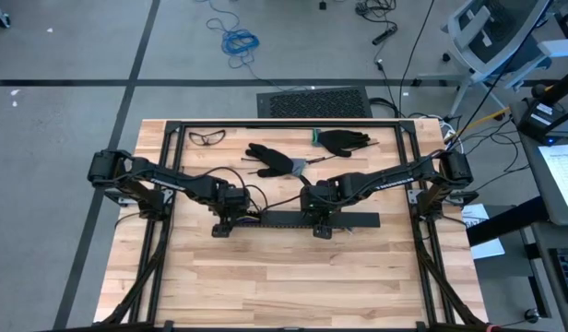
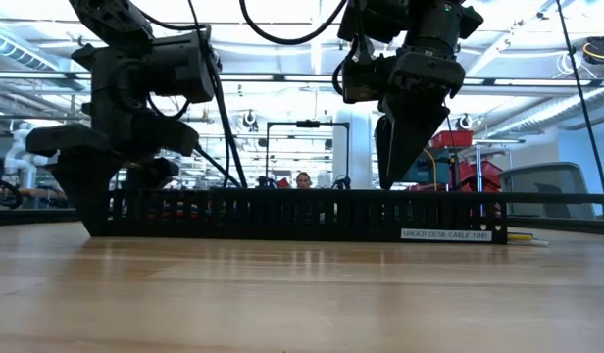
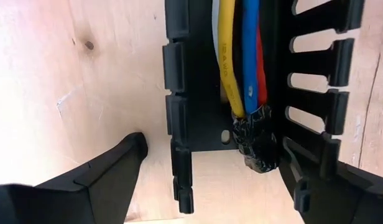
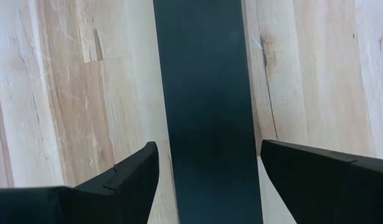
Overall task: Ziptie cables
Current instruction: Insert the black cover of the black cable duct
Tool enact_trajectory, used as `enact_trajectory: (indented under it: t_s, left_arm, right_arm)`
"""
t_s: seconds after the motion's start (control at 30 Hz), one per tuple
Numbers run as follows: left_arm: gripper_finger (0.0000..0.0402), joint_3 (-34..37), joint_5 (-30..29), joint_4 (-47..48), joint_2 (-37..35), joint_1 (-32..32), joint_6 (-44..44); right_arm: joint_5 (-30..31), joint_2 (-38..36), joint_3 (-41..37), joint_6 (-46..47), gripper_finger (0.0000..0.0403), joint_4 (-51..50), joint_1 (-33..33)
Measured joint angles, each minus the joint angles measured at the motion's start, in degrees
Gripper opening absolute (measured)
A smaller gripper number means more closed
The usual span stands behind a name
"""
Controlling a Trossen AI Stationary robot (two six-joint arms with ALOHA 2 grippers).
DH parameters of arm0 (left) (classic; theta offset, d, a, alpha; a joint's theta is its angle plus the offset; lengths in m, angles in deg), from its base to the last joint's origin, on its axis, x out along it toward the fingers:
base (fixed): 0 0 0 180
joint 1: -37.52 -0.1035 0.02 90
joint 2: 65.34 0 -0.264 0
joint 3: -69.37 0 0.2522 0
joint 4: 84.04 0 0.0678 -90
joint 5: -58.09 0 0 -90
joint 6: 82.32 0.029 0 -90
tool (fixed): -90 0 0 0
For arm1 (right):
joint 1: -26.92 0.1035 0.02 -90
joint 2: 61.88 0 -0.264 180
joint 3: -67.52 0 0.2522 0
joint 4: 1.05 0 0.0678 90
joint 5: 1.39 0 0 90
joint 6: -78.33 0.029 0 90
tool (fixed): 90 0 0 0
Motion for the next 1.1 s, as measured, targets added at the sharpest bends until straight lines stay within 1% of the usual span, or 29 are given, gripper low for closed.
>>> enact_trajectory:
  t_s: [0.1, 0.27, 0.37, 0.43, 0.63, 0.77, 0.87, 0.97, 1.03, 1.1]
  left_arm:
    - [0.0331, 0.0, -0.5, -0.3, 0.0, 0.0, 0.2]
    - [0.0262, 0.0, -0.7, -0.8, 0.0, 0.0, 0.2]
    - [0.0235, -0.1, -0.7, -0.9, 0.0, 0.0, 0.2]
    - [0.0227, -0.1, -0.7, -1.0, 0.0, 0.0, 0.2]
    - [0.0223, -0.1, -0.7, -1.0, 0.0, 0.0, 0.0]
    - [0.0222, -0.1, -0.7, -1.1, 0.0, 0.0, 0.0]
    - [0.0223, -0.1, -0.7, -1.1, 0.0, 0.0, 0.1]
    - [0.0228, -0.1, -0.6, -1.1, 0.0, 0.0, 0.1]
    - [0.0229, -0.1, -0.6, -1.1, 0.0, 0.0, 0.0]
    - [0.0229, -0.1, -0.6, -1.1, 0.0, 0.0, 0.0]
  right_arm:
    - [0.0, 0.0, 0.0, 0.0, 0.0274, 0.0, 0.0]
    - [0.0, 0.0, 0.0, 0.0, 0.0274, 0.0, 0.0]
    - [-0.1, 0.0, 0.0, 0.0, 0.0274, 0.0, 0.0]
    - [-0.1, 0.0, 0.0, 0.0, 0.0274, 0.0, 0.0]
    - [0.1, -0.3, 0.0, -0.4, 0.0274, -0.2, 0.0]
    - [3.5, -1.7, 2.1, -1.6, 0.0264, -1.0, 0.0]
    - [4.7, -2.9, 5.3, -1.9, 0.0241, -1.4, 0.0]
    - [6.7, -3.2, 7.9, -1.9, 0.0198, -1.7, 0.0]
    - [8.1, -3.1, 8.1, -1.9, 0.0149, -1.8, 0.0]
    - [8.5, -2.2, 8.1, -1.7, 0.0083, -2.0, 0.0]
